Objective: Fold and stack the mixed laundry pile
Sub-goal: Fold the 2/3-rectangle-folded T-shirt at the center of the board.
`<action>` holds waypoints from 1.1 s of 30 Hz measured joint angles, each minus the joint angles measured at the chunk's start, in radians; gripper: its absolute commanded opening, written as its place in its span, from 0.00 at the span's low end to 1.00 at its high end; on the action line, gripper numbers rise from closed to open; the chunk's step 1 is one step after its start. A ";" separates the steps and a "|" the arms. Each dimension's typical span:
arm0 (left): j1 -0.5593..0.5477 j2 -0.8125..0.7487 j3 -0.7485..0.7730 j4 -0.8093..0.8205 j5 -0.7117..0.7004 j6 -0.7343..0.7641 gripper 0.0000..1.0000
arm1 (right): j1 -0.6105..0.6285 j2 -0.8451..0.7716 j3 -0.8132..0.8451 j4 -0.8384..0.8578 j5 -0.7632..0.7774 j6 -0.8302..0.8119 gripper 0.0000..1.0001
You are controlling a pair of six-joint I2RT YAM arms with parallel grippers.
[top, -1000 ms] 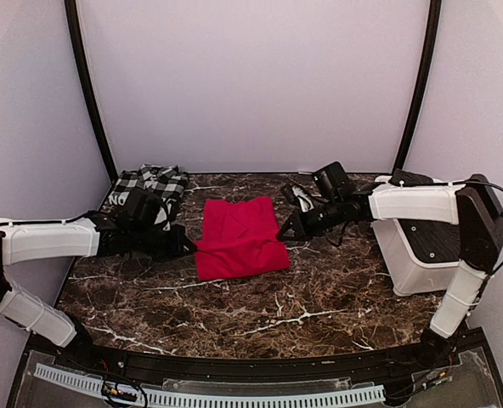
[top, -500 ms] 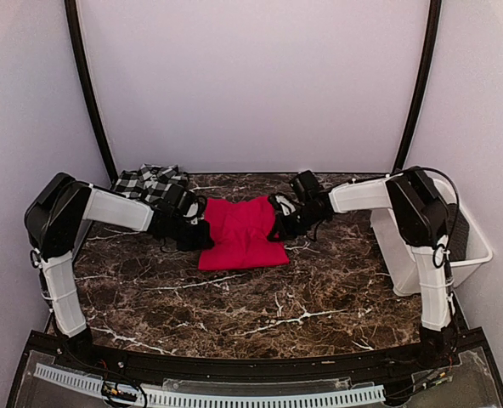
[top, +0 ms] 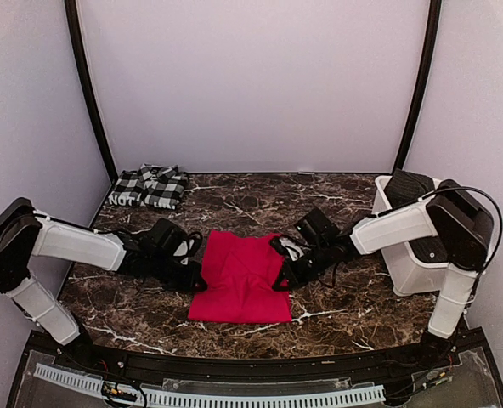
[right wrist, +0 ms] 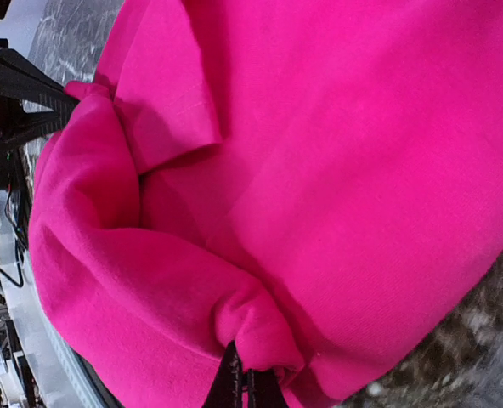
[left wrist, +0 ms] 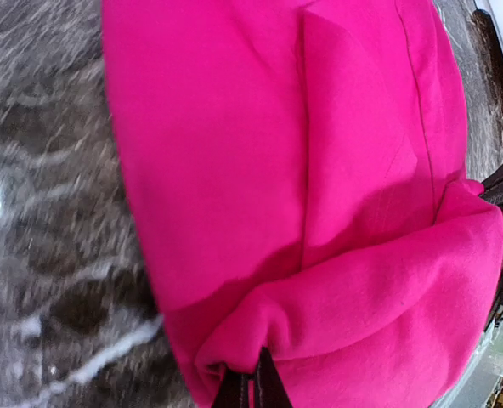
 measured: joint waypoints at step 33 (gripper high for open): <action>0.026 -0.264 0.139 -0.201 -0.069 0.040 0.00 | -0.064 -0.290 0.087 -0.242 0.099 -0.048 0.00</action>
